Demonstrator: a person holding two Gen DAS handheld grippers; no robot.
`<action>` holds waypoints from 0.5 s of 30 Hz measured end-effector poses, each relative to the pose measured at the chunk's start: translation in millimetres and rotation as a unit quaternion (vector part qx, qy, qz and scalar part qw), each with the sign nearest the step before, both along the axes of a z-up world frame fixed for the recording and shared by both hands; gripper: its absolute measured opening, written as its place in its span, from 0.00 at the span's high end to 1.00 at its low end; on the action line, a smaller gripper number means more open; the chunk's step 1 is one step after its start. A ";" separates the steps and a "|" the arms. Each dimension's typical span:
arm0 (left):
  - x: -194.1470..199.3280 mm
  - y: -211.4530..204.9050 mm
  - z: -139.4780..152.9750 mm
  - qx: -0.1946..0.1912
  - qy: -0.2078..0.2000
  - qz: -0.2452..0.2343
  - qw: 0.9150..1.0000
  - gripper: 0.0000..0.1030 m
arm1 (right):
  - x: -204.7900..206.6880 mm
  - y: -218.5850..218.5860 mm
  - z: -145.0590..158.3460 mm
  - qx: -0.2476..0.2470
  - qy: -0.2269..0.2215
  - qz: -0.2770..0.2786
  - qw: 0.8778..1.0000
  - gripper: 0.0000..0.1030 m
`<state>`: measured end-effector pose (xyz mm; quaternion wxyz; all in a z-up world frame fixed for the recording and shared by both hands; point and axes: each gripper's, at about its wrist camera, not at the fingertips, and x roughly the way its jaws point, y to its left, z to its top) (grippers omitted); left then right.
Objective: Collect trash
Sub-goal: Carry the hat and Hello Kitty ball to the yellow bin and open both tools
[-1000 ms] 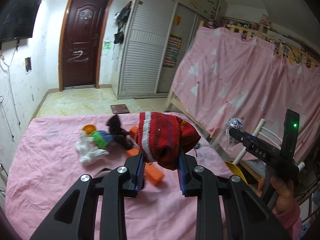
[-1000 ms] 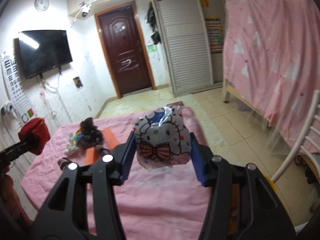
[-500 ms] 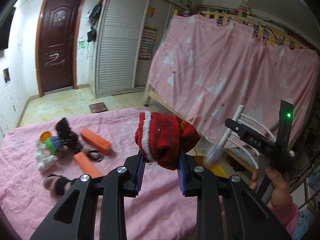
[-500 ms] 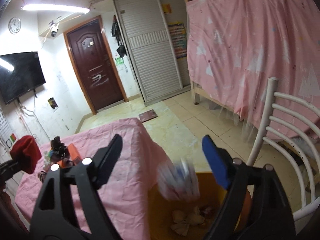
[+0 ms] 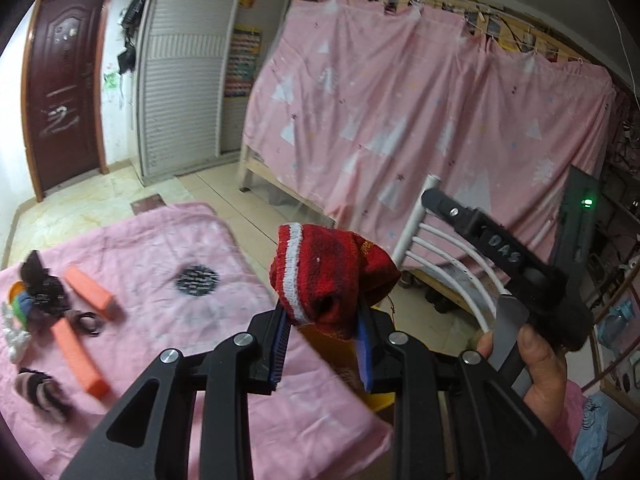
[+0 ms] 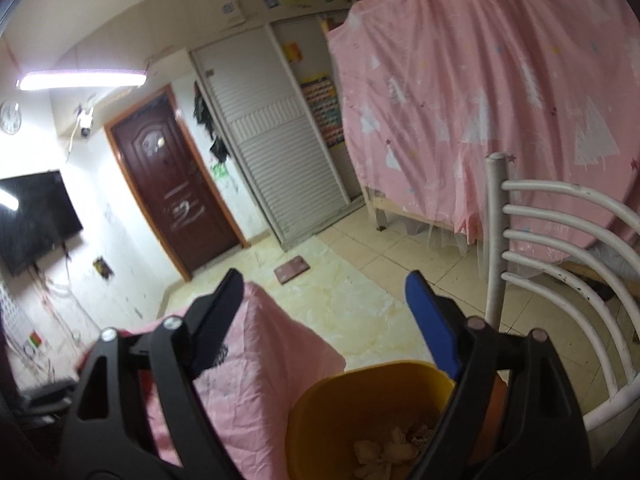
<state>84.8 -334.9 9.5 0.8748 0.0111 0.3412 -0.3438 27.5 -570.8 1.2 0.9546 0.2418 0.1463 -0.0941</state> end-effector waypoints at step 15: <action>6.9 -32.5 -8.0 -0.004 0.034 -0.006 0.999 0.37 | 2.8 0.6 -0.9 0.008 -0.006 0.022 1.000 0.17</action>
